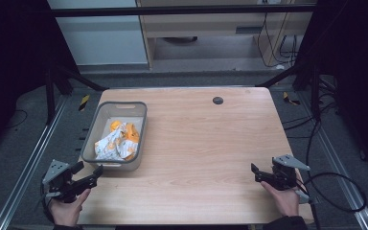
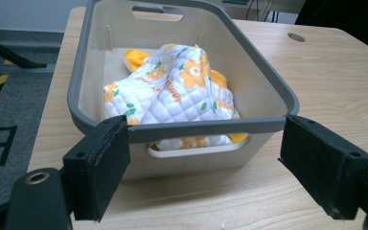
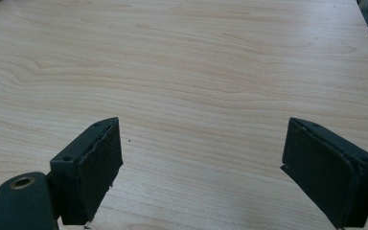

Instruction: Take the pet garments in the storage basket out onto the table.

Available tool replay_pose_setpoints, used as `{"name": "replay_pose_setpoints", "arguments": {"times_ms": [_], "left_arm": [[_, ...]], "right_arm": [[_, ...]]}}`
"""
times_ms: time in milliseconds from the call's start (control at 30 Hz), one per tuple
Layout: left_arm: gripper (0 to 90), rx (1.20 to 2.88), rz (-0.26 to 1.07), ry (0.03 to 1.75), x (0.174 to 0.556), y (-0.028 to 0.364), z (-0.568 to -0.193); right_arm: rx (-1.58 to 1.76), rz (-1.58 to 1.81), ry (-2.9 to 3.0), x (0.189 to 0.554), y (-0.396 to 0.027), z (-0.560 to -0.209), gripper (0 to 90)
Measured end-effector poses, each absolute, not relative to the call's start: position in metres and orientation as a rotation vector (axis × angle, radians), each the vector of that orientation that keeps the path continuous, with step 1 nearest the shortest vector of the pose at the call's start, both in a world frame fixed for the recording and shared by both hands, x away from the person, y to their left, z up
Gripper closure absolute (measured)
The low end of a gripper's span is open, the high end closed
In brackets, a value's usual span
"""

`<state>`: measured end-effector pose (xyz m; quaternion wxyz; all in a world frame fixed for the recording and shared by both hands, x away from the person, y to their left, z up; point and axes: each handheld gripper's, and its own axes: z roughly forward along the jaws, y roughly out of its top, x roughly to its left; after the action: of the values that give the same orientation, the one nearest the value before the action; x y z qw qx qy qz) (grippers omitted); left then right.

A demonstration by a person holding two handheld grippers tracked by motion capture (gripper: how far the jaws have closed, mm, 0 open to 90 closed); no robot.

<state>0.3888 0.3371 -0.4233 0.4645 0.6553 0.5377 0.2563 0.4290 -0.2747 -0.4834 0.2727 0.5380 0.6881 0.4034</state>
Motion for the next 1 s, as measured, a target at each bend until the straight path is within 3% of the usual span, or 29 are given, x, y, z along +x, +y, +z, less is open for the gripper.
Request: {"name": "replay_pose_setpoints", "arguments": {"times_ms": [1000], "left_arm": [[17.7, 1.625, 0.655, 1.27, 0.422, 0.333, -0.383]], "right_arm": [[1.447, 1.075, 1.869, 0.431, -0.273, -0.485, 13.4]]}}
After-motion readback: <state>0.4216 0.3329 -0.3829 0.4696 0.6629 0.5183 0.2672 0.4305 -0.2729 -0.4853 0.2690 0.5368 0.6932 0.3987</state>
